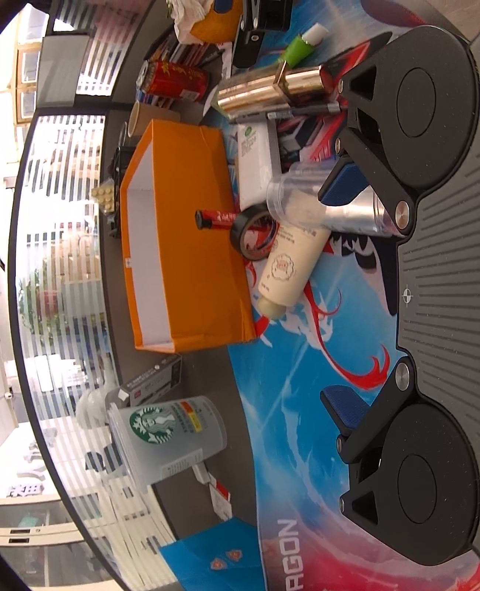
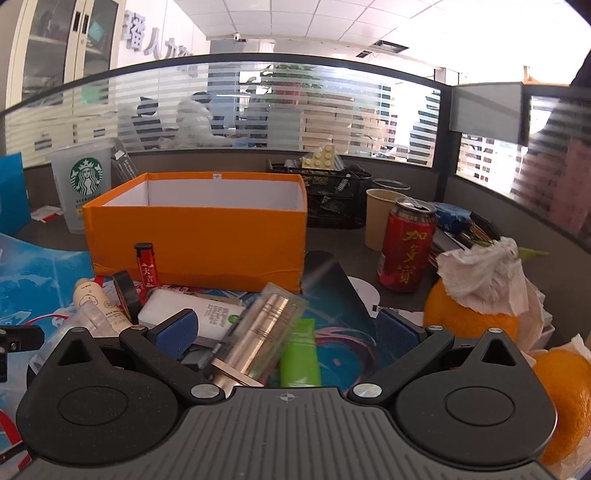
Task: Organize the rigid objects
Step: 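Grasp the silver tube with the right tool while the left tool grasps the clear plastic container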
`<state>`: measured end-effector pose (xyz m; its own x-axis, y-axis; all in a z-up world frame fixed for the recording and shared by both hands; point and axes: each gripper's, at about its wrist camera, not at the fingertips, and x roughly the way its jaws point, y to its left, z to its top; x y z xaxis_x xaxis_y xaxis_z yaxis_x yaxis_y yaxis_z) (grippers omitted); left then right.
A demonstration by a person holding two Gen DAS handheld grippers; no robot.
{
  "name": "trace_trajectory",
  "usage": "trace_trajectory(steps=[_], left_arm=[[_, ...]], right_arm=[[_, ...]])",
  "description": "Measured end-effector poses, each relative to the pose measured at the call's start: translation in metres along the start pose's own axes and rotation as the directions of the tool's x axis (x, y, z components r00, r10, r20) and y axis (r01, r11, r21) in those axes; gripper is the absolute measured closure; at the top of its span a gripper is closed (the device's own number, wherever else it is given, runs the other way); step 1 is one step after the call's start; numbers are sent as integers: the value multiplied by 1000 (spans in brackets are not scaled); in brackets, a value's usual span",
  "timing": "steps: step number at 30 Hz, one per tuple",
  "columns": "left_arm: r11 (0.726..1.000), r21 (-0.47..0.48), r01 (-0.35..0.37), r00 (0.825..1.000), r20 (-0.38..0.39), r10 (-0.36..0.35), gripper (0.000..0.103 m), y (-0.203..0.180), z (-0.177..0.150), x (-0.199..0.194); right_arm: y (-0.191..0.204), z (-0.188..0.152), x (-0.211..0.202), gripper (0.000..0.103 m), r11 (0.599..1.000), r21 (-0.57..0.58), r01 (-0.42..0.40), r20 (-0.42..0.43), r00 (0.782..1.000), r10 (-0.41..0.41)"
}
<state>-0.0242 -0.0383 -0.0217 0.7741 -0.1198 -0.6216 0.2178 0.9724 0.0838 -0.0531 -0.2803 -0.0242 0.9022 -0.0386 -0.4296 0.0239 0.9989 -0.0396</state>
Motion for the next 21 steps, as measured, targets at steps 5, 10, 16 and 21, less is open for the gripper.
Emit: trace_trajectory(steps=[5, 10, 16, 21], left_arm=[[999, 15, 44, 998, 40, -45, 0, -9, 2, -7], [993, 75, 94, 995, 19, -95, 0, -28, 0, 0], [988, 119, 100, 995, 3, -101, 0, -41, -9, 13], [984, 129, 127, 992, 3, -129, 0, -44, -16, 18]], right_arm=[[-19, -7, -2, 0, 999, 48, -14, -14, 1000, 14], [-18, -14, 6, 0, 990, 122, -77, -43, 996, 83], [-6, -17, 14, 16, 972, 157, -175, -28, 983, 182], [-1, -21, 25, 35, 965, 178, -190, -64, 977, 204]])
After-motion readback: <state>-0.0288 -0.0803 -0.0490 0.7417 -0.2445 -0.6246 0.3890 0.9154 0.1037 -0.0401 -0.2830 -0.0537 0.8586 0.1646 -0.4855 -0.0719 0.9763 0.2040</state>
